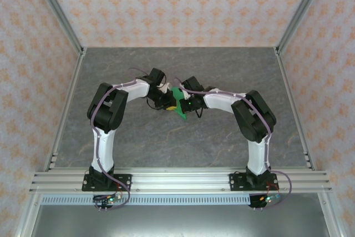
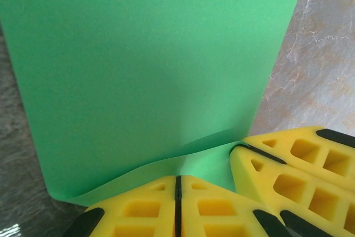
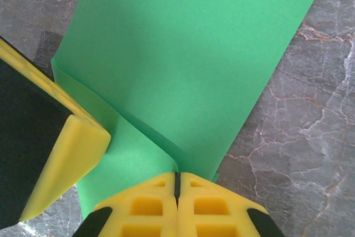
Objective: Fold a paper plane with a square sheet of paper (fold left side to right side)
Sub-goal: Third fold the triangle at the center of the table.
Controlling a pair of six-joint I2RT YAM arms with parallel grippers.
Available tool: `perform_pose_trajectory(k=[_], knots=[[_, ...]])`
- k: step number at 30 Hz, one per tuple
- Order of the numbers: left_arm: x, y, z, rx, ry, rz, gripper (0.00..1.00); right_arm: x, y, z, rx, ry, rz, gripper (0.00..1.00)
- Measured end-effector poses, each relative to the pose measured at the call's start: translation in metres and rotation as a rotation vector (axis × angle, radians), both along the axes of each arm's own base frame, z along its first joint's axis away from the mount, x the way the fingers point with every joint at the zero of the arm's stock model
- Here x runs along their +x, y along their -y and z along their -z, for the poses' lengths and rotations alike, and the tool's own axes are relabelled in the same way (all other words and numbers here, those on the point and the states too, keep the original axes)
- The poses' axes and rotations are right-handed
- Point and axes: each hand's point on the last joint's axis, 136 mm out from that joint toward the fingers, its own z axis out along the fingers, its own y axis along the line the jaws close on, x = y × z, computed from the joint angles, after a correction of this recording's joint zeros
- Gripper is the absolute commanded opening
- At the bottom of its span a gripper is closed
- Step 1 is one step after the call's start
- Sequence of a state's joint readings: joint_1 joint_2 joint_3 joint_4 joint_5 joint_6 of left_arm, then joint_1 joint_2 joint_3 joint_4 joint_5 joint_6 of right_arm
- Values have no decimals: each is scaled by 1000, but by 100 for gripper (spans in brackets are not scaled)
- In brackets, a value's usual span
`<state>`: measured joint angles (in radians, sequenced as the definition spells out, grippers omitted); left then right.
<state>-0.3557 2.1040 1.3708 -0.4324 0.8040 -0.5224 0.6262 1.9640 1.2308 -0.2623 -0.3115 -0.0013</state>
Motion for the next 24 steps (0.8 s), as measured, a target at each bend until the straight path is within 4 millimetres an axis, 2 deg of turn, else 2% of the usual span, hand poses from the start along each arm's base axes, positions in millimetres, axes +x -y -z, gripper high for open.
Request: perform_pose_trajectory(k=[5, 11, 15, 19, 24], knots=[[0, 0, 2, -2, 2, 0, 10, 0, 0, 0, -2, -3, 0, 0], [-1, -1, 3, -5, 7, -1, 9, -1, 0, -3, -3, -25, 5, 25], [-1, -1, 3, -7, 14, -1, 9, 3, 3, -13, -9, -36, 23, 35], [-1, -1, 3, -10, 22, -2, 8, 5, 6, -36, 5, -17, 36, 37], [-1, -1, 3, -12, 25, -2, 8, -11, -6, -57, 116, -75, 23, 28]])
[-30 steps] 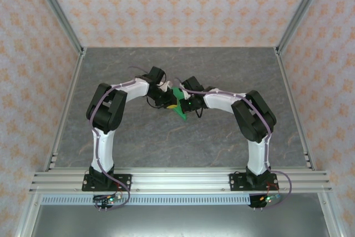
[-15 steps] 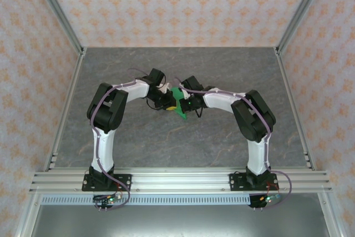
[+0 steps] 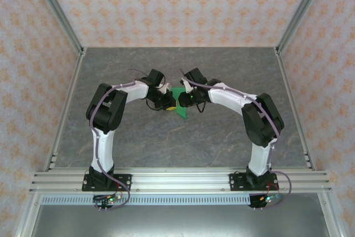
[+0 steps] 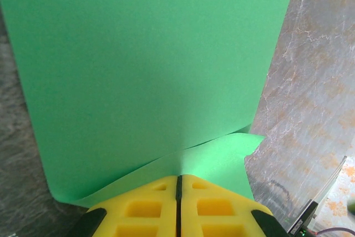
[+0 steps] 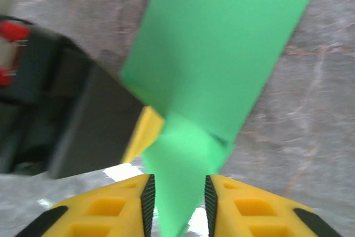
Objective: Fold a paper plane with a square sheet of paper (fold left side to right side)
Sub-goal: Third fold the triangle at the center of the table.
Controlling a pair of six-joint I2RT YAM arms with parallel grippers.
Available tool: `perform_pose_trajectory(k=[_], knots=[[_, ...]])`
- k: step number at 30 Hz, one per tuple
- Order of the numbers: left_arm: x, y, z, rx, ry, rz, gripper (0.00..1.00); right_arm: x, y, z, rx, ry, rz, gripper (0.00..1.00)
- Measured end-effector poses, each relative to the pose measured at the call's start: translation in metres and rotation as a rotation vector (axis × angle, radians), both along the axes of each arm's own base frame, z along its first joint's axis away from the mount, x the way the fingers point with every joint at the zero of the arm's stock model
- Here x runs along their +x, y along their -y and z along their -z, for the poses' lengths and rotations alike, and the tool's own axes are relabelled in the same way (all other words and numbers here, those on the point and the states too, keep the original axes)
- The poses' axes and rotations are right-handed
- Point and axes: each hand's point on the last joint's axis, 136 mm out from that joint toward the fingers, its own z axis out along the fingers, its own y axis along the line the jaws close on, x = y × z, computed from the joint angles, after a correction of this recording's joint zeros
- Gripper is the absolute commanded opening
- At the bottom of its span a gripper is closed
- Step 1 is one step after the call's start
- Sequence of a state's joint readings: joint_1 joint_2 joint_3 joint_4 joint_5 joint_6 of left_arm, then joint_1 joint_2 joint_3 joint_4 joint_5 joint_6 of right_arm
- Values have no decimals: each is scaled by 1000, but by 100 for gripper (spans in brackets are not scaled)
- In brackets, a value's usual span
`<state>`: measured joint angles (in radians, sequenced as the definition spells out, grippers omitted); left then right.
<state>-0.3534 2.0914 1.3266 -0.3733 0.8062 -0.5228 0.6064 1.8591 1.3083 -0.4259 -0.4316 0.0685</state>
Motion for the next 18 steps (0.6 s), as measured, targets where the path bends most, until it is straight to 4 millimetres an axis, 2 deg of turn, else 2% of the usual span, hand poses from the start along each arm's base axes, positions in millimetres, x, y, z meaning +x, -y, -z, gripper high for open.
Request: perform_pose_trajectory(k=[6, 8, 13, 18], knots=[[0, 0, 0, 0, 0, 0, 8, -40, -15, 11, 137, -203, -5, 24], [0, 0, 0, 0, 0, 0, 8, -47, -18, 14, 159, -244, -1, 24], [0, 0, 0, 0, 0, 0, 8, -49, -22, 16, 181, -278, 13, 23], [0, 0, 0, 0, 1, 0, 8, -51, -20, 34, 151, -314, 35, 23]])
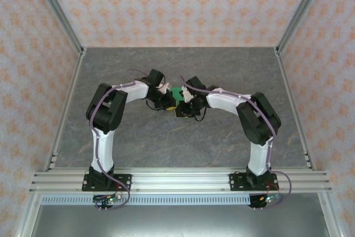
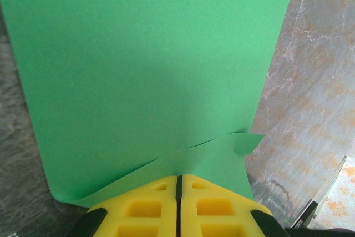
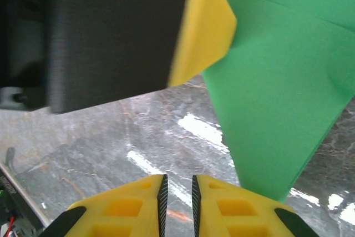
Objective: Fold a paper plane with a square sheet of paper (fold left side to right side)
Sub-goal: Third fold the triangle at the center of the table.
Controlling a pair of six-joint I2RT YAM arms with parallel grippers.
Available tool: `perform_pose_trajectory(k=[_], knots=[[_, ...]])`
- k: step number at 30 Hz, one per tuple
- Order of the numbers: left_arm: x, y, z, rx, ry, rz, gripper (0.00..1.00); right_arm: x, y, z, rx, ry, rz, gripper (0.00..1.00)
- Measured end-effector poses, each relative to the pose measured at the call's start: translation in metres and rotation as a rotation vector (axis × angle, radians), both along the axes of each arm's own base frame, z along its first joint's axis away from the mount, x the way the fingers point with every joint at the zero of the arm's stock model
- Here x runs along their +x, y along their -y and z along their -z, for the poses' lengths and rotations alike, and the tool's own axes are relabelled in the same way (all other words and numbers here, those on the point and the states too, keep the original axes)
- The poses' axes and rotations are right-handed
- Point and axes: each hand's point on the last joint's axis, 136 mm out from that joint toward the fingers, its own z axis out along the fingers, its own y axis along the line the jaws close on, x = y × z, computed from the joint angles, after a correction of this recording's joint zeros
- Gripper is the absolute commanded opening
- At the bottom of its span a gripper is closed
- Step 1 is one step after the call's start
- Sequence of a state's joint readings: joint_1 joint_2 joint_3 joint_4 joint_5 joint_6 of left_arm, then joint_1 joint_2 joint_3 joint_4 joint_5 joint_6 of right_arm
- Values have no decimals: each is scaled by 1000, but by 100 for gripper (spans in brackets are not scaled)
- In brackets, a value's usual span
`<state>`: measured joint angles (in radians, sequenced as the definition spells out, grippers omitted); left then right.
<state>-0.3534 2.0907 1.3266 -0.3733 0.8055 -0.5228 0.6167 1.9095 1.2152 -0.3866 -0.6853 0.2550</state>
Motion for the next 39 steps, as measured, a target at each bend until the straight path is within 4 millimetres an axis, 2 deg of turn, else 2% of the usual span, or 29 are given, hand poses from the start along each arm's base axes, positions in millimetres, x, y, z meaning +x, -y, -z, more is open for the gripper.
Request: perform_pose_trajectory(k=[15, 24, 37, 39], knots=[[0, 0, 0, 0, 0, 0, 8, 1, 4, 12, -37, -14, 20, 22], [0, 0, 0, 1, 0, 0, 8, -7, 10, 23, -49, -41, 29, 19], [0, 0, 0, 1, 0, 0, 8, -10, 15, 21, -25, -47, 49, 17], [0, 0, 0, 1, 0, 0, 8, -13, 18, 16, -28, -50, 51, 13]])
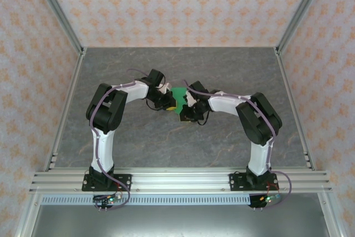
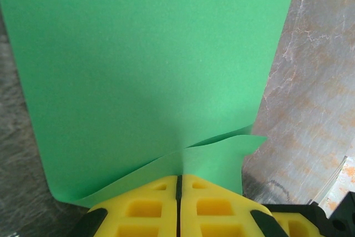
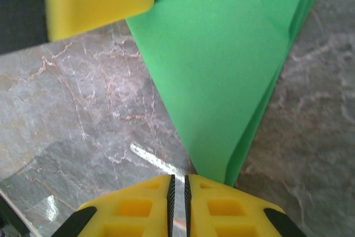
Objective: Fold a paper plane with a square sheet of paper (fold left side to right side)
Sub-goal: Third fold the triangle at the center of the table.
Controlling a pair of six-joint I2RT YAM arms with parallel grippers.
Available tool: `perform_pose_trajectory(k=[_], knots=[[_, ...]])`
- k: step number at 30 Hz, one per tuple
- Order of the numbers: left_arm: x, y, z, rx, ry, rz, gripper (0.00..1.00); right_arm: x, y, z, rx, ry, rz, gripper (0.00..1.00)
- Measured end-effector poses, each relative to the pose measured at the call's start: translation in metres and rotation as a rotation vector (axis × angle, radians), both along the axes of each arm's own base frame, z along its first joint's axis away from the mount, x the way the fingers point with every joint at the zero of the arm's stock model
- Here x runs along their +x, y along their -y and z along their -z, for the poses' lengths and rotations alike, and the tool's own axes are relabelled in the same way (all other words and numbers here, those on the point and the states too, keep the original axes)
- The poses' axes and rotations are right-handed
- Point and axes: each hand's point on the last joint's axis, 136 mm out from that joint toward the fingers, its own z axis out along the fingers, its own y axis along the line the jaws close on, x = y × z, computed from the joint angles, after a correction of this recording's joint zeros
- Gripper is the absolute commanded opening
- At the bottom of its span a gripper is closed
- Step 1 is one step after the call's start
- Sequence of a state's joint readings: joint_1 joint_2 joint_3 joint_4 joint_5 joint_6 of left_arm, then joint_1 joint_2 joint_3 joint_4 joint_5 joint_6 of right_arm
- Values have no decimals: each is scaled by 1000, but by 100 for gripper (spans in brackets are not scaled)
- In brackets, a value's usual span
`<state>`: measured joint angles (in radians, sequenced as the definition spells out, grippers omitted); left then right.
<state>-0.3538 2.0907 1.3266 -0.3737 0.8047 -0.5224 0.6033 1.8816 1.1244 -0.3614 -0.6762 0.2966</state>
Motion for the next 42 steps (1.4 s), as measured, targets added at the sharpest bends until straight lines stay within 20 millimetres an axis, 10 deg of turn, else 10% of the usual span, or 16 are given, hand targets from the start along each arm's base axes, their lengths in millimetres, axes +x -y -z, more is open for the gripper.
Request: perform_pose_trajectory(k=[10, 20, 42], knots=[[0, 0, 0, 0, 0, 0, 8, 9, -9, -29, 12, 31, 59, 0], [0, 0, 0, 0, 0, 0, 8, 16, 2, 7, -98, -21, 150, 0], [-28, 0, -28, -2, 67, 20, 4, 17, 6, 10, -102, -33, 181, 0]])
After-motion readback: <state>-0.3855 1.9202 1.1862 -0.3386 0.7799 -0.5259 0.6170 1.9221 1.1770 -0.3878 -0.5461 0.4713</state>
